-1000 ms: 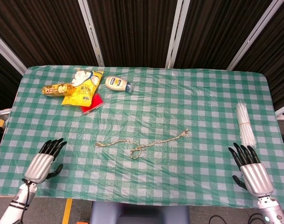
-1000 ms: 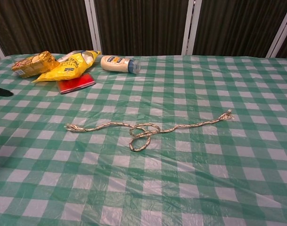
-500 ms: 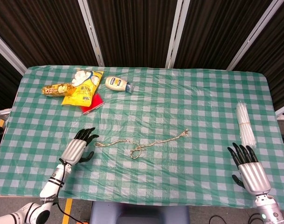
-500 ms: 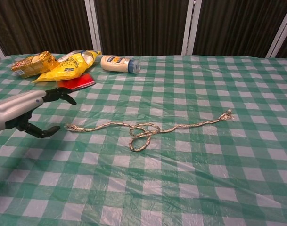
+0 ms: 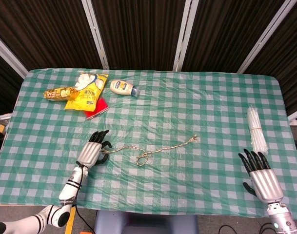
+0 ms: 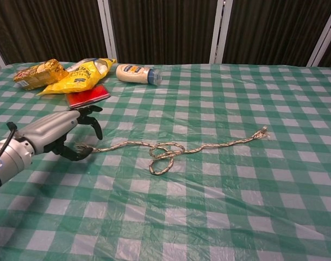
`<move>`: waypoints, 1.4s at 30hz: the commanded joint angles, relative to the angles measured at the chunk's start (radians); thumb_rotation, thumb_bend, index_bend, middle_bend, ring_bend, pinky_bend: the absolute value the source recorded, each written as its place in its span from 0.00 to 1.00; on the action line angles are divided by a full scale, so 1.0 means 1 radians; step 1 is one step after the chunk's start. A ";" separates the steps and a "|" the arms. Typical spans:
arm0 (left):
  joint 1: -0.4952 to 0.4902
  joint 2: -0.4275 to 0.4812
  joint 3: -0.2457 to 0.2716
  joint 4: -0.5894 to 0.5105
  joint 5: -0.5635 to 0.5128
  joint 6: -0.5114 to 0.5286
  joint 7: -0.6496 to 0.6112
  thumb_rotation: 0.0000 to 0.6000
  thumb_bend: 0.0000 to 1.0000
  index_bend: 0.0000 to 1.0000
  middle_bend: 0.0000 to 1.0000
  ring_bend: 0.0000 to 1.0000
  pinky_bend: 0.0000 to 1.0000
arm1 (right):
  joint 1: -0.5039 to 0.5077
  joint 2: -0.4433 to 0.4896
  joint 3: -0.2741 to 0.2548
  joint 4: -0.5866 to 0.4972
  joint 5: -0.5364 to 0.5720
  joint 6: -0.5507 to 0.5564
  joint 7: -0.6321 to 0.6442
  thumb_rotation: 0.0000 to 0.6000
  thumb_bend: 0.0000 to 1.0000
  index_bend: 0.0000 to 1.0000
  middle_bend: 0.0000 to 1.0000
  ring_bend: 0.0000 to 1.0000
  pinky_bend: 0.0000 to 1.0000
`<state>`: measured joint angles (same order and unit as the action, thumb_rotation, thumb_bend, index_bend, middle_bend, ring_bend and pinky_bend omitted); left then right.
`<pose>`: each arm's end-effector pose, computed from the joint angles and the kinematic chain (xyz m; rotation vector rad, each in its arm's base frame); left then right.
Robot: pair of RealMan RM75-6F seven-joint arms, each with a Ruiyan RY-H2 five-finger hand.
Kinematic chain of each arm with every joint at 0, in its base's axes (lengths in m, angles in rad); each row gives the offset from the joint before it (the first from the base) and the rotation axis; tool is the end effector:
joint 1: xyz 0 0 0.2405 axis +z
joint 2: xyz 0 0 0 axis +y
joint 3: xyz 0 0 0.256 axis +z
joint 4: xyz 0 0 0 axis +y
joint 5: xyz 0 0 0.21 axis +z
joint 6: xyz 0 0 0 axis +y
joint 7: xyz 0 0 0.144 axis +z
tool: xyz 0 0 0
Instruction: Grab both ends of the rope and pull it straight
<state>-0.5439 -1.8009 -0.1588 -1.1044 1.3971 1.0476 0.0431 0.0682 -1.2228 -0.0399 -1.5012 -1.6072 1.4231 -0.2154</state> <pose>-0.2095 0.3132 -0.0651 -1.7394 -1.0526 -1.0247 -0.3217 -0.1553 0.1092 1.6286 -0.7912 0.6920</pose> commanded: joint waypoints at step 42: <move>0.001 -0.012 0.048 0.066 0.008 0.069 0.005 1.00 0.44 0.63 0.09 0.00 0.06 | 0.092 -0.038 0.018 0.030 -0.037 -0.093 -0.011 1.00 0.31 0.00 0.00 0.00 0.00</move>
<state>-0.5498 -1.8237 -0.1166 -1.0266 1.3987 1.1072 0.0497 0.1324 -1.2511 -0.0349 -1.4788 -1.6329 1.3549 -0.2239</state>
